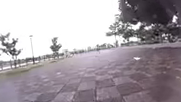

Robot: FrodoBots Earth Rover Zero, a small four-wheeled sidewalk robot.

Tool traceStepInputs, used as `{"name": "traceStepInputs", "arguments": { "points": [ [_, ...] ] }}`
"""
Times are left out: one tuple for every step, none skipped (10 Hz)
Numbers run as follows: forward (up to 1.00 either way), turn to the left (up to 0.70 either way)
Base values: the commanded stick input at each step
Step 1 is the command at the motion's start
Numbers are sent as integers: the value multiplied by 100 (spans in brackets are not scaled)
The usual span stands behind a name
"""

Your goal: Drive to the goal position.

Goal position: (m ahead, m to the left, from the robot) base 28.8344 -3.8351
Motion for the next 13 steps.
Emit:
{"name": "traceStepInputs", "arguments": {
  "points": [
    [100,0],
    [100,0],
    [100,0],
    [100,0],
    [100,0],
    [100,0],
    [100,0],
    [100,0],
    [100,0],
    [46,0],
    [0,0],
    [0,0],
    [0,0]
  ]
}}
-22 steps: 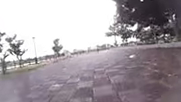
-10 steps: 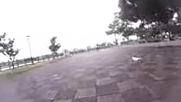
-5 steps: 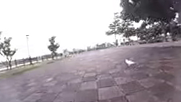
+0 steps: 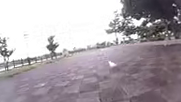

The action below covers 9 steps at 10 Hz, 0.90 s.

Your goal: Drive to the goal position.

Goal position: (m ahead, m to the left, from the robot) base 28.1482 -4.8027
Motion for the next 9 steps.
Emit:
{"name": "traceStepInputs", "arguments": {
  "points": [
    [0,0],
    [0,-11],
    [0,-84],
    [0,-100],
    [0,-100],
    [0,-100],
    [0,-100],
    [0,-100],
    [0,-100]
  ]
}}
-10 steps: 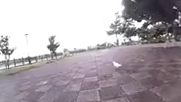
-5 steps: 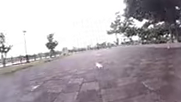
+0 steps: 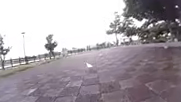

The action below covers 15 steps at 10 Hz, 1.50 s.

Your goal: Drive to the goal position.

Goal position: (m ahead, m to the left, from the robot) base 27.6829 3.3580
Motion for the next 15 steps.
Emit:
{"name": "traceStepInputs", "arguments": {
  "points": [
    [0,-100],
    [0,-100],
    [0,-100],
    [0,-100],
    [0,-100],
    [0,-100],
    [0,-100],
    [0,-100],
    [0,-91],
    [0,-46],
    [0,0],
    [0,0],
    [2,0],
    [100,0],
    [100,0]
  ]
}}
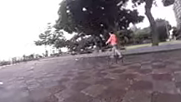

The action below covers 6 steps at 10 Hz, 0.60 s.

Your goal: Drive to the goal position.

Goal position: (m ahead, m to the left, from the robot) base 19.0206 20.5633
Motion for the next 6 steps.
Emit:
{"name": "traceStepInputs", "arguments": {
  "points": [
    [100,0],
    [100,0],
    [100,0],
    [100,0],
    [100,0],
    [100,3]
  ]
}}
